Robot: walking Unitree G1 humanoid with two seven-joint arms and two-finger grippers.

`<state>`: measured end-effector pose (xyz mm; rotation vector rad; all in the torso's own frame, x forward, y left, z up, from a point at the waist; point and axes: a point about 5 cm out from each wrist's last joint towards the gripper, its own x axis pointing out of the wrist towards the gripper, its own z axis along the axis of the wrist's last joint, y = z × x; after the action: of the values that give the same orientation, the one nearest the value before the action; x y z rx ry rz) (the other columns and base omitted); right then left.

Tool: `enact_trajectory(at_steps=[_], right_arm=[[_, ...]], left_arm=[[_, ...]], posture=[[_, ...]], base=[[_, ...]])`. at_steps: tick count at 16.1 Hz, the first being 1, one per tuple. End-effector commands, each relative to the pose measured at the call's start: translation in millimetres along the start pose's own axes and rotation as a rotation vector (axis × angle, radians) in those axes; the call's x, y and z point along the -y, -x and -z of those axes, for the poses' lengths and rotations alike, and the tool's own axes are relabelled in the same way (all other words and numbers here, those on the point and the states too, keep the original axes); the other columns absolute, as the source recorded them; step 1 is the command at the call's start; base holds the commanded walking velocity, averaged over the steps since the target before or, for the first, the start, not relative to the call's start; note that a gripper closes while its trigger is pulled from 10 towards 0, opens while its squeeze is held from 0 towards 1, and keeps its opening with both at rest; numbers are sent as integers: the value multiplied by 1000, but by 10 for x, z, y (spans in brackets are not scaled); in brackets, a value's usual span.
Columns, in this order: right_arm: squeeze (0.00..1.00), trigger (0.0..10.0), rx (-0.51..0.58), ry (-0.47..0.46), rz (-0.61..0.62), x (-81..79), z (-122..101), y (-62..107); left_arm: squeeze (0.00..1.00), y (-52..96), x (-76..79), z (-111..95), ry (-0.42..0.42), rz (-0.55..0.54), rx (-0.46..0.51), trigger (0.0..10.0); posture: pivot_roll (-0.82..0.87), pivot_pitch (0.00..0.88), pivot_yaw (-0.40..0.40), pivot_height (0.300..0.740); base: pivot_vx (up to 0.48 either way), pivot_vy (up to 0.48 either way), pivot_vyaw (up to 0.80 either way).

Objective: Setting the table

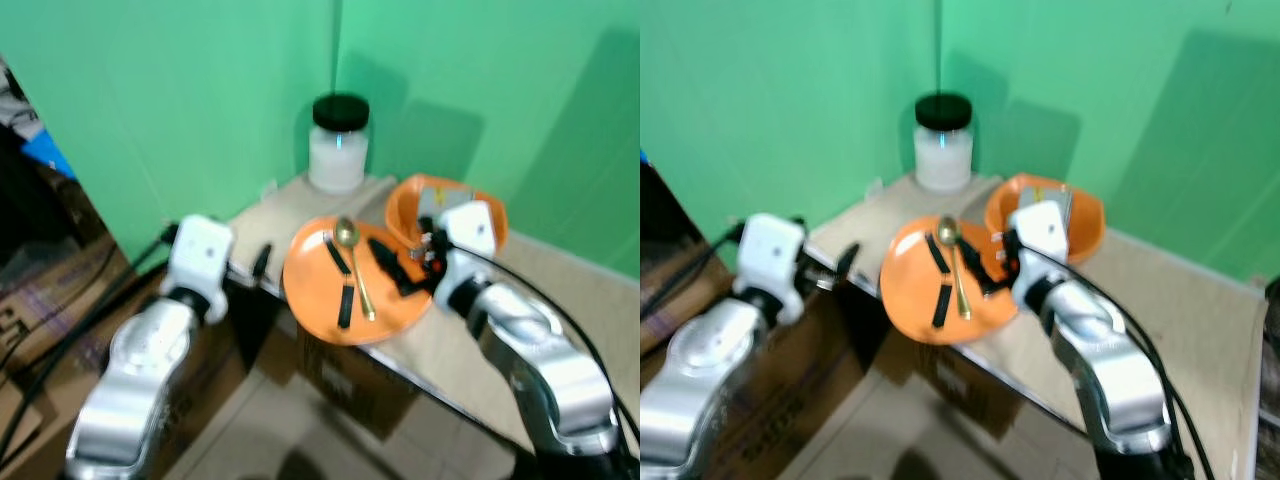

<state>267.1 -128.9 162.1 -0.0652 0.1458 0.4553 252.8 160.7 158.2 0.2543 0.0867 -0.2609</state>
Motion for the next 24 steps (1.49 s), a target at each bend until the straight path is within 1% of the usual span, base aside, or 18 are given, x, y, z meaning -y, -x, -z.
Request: enact_trajectory(at_steps=[1,3,5,9,10,12,13,15,16,17,18,20,21,22,24], right_arm=[[0,10000,1,10,21,53,-3,15],[0,10000,-23,-9,16,95,21,21],[0,10000,-54,-12,-36,80,38,21],[0,10000,-101,-18,-188,-18,27,37],[0,10000,-132,7,-254,-69,26,39],[0,10000,-196,17,-269,-91,97,16],[0,10000,-255,28,-252,-96,190,-43],[0,10000,-332,8,-193,-115,327,-228],[0,10000,-342,10,-193,-126,339,-256],[0,10000,-359,4,-196,-163,355,-330],[0,10000,-365,-1,-201,-212,348,-400],[0,10000,-342,-18,-203,-302,284,-549],[0,10000,-324,-23,-171,-319,247,-648],[0,10000,-319,-21,-161,-322,237,-676],[0,10000,-298,-4,-57,-307,204,-860]], left_arm=[[0,9,37,-38,-4,17,16,10000],[0,21,52,-18,-11,27,6,10000],[0,25,66,-6,-14,39,0,10000],[0,58,51,27,-24,66,-19,10000],[0,92,32,49,-29,89,-31,10000],[0,131,26,75,-31,116,-49,10000],[0,169,19,115,-43,140,-73,10000],[0,243,-8,163,-60,164,-105,10000],[0,250,-11,167,-61,170,-109,10000],[0,274,-15,179,-71,190,-121,10000],[0,308,-16,193,-72,213,-131,10000],[0,393,-29,213,-79,256,-145,10000],[0,433,-24,217,-76,278,-143,10000],[0,444,-21,217,-74,284,-142,10000],[0,508,29,222,-67,336,-145,10000]], posture=[[142,0,-2,740],[139,0,0,740],[137,0,1,740],[140,0,-2,740],[141,0,-4,740],[143,0,-5,740],[146,0,-7,740],[146,0,-7,740],[145,0,-6,740],[146,0,-7,740],[146,0,-7,740],[157,0,-18,740],[159,0,-21,740],[159,0,-21,740],[164,0,-22,740]], base=[[0,0,0],[0,0,0],[0,0,0],[0,0,0],[0,0,0],[0,0,0],[0,0,0],[0,0,0],[0,0,0],[0,0,0],[0,0,0],[0,0,0],[0,0,0],[0,0,0],[0,0,0]])
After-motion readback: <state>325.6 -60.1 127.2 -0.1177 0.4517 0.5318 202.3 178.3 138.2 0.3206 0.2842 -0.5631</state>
